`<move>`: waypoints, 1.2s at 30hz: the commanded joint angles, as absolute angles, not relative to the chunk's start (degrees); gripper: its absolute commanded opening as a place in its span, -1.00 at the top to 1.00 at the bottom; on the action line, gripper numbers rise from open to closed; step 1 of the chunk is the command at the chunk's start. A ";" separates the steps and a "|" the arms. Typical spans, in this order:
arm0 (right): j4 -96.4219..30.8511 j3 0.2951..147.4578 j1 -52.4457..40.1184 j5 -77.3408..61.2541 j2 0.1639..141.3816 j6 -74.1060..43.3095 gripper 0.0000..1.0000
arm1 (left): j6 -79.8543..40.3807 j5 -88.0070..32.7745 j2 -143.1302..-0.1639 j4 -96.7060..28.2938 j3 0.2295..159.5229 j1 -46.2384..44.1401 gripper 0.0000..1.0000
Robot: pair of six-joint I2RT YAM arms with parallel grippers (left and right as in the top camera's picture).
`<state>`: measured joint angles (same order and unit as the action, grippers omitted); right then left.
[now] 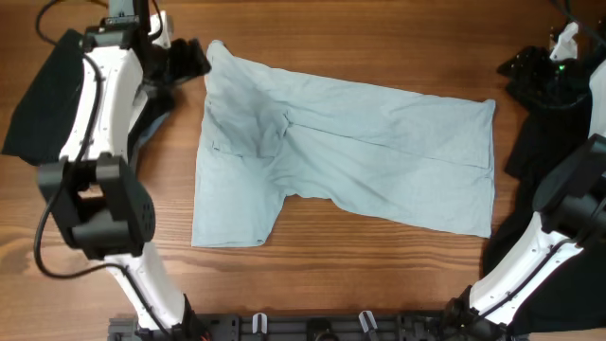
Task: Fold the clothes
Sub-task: 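Lift the hem with both grippers and stretch it upward across the table, then lay the folded hem down and open both grippers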
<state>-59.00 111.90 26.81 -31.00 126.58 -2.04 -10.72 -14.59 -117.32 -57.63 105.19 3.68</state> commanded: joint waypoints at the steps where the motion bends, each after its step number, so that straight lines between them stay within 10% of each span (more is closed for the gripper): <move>1: -60.18 112.51 26.06 -35.09 123.94 -1.50 -0.47 | -10.46 -11.90 -117.03 -67.57 104.44 3.05 -0.61; 13: -76.27 112.36 25.71 -28.56 123.96 -1.48 -0.43 | -9.80 -2.48 -117.25 -62.30 86.32 3.33 -0.53; 25: -77.67 107.22 25.30 -23.77 123.98 -1.45 -0.42 | -9.67 -2.44 -117.25 -54.19 74.46 4.12 0.92; 29: -75.53 101.80 25.36 -20.75 124.01 -1.96 -0.42 | -21.47 11.03 -117.23 -63.88 74.63 10.22 0.92; 36: -75.24 93.93 25.63 -15.77 124.01 -4.23 -0.39 | -12.32 -10.15 -116.84 -61.43 74.70 16.32 0.74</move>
<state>-74.30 95.81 25.65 -19.79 125.60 -2.81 -16.34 0.67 -116.36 -63.57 74.94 15.46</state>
